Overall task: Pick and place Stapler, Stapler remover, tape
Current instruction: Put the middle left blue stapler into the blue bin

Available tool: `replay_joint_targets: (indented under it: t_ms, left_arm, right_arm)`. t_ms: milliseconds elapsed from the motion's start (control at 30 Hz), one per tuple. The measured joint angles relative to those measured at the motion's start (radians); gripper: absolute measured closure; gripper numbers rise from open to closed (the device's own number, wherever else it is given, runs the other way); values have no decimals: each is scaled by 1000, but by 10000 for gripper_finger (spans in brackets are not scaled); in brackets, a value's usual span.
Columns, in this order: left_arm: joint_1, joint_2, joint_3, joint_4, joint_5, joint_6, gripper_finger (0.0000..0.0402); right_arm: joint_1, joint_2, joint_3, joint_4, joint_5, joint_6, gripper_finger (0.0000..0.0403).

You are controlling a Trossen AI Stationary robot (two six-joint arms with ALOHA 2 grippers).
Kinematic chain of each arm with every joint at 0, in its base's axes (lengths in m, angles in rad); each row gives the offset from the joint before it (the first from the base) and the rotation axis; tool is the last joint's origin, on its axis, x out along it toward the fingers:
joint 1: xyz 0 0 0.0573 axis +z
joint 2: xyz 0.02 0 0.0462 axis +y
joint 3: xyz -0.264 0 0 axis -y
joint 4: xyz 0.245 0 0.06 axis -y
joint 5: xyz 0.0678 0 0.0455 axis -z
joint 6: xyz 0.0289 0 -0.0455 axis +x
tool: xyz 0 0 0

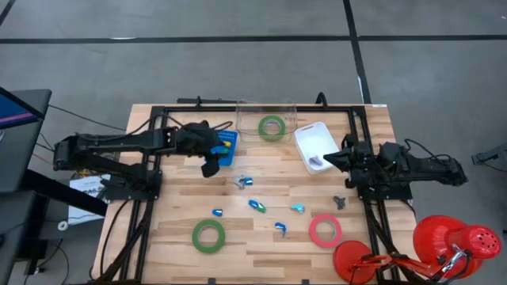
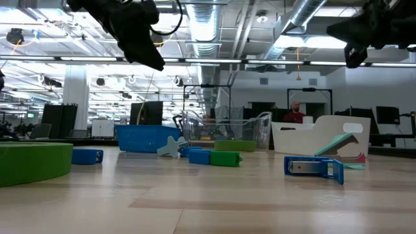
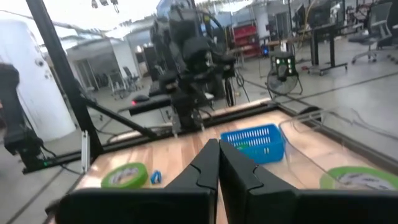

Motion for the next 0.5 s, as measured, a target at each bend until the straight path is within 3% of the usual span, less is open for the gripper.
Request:
replay_joint_targets:
  t_ms: [300, 500]
  left_arm:
    - [-45, 0, 0, -3, 10, -3, 216]
    - [-103, 0, 0, -4, 160, -3, 216]
  right_arm:
    - [0, 62, 0, 6, -31, -32, 403]
    - [1, 62, 0, 6, -33, -32, 403]
